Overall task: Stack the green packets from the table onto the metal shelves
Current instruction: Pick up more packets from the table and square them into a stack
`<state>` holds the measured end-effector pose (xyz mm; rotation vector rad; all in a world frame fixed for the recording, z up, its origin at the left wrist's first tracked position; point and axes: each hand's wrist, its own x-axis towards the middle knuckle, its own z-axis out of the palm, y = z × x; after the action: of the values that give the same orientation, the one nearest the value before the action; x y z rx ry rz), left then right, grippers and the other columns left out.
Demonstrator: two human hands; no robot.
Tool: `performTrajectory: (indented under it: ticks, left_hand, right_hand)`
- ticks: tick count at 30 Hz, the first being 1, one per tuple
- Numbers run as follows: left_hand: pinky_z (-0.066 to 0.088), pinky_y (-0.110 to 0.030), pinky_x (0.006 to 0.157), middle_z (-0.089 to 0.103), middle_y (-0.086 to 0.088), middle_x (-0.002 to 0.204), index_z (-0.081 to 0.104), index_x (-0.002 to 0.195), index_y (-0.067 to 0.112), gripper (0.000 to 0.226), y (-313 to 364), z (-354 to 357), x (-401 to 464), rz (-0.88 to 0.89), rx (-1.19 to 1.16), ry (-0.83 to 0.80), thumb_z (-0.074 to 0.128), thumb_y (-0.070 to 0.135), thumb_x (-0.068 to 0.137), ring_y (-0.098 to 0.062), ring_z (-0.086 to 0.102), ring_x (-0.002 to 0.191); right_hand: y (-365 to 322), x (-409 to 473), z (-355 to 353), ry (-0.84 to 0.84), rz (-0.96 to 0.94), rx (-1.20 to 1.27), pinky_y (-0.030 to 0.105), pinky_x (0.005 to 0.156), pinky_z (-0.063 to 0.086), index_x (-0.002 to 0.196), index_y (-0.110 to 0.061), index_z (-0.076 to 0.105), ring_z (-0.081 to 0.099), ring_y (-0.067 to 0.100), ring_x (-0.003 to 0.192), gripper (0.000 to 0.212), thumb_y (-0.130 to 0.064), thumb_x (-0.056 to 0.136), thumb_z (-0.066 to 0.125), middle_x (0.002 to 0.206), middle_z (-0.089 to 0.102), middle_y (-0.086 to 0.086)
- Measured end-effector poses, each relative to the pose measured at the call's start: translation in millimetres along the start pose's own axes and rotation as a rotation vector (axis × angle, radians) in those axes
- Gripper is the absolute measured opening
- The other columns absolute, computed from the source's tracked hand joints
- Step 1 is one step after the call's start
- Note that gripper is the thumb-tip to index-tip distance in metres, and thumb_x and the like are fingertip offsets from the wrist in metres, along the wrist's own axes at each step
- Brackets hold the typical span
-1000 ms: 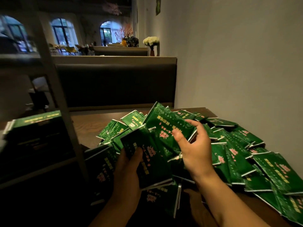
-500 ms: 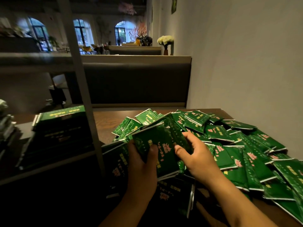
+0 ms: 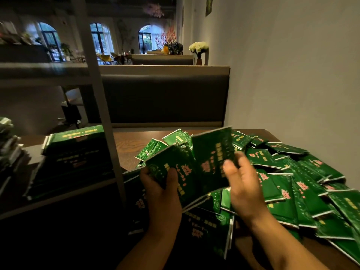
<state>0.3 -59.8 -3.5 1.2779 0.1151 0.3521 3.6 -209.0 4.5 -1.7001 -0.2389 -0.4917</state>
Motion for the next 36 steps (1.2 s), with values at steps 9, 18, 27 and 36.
performTrajectory:
  ticks: [9,18,27,36]
  left_hand:
    - [0.049,-0.050,0.092,0.061,-0.003,0.125,0.041,0.134,0.036,0.044,-3,2,-11,-0.045,-0.026,-0.033,0.043,0.017,0.095,-0.023,0.061,0.109]
    - [0.047,-0.008,0.083,0.060,0.015,0.120,0.030,0.136,0.041,0.061,-13,7,-22,0.076,0.177,-0.338,0.050,0.011,0.086,0.009,0.058,0.105]
    - [0.047,-0.010,0.085,0.062,0.022,0.112,0.035,0.128,0.033,0.055,-8,9,-32,0.190,0.173,-0.349,0.047,0.007,0.081,0.003,0.060,0.106]
    - [0.043,0.001,0.071,0.057,0.021,0.109,0.034,0.125,0.035,0.048,-3,12,-26,0.042,0.191,-0.259,0.056,0.009,0.092,0.022,0.055,0.091]
  right_hand:
    - [3,-17,22,-0.290,0.081,-0.090,0.019,0.073,0.055,0.113,-0.048,0.029,0.067,0.005,0.088,0.057,-0.085,0.071,0.043,0.100,0.065,-0.012]
    - [4,-16,27,-0.301,0.152,-0.082,0.044,0.096,0.050,0.112,-0.059,0.038,0.061,-0.002,0.103,0.033,-0.046,0.085,0.054,0.107,0.062,-0.025]
    - [6,-16,24,-0.186,0.087,0.145,0.047,0.085,0.054,0.099,-0.027,0.054,0.064,0.024,0.093,0.026,-0.012,0.078,0.053,0.091,0.065,0.003]
    - [10,-9,15,-0.250,0.121,-0.068,0.035,0.089,0.054,0.123,-0.039,0.047,0.064,0.008,0.104,0.043,-0.026,0.083,0.058,0.107,0.067,-0.010]
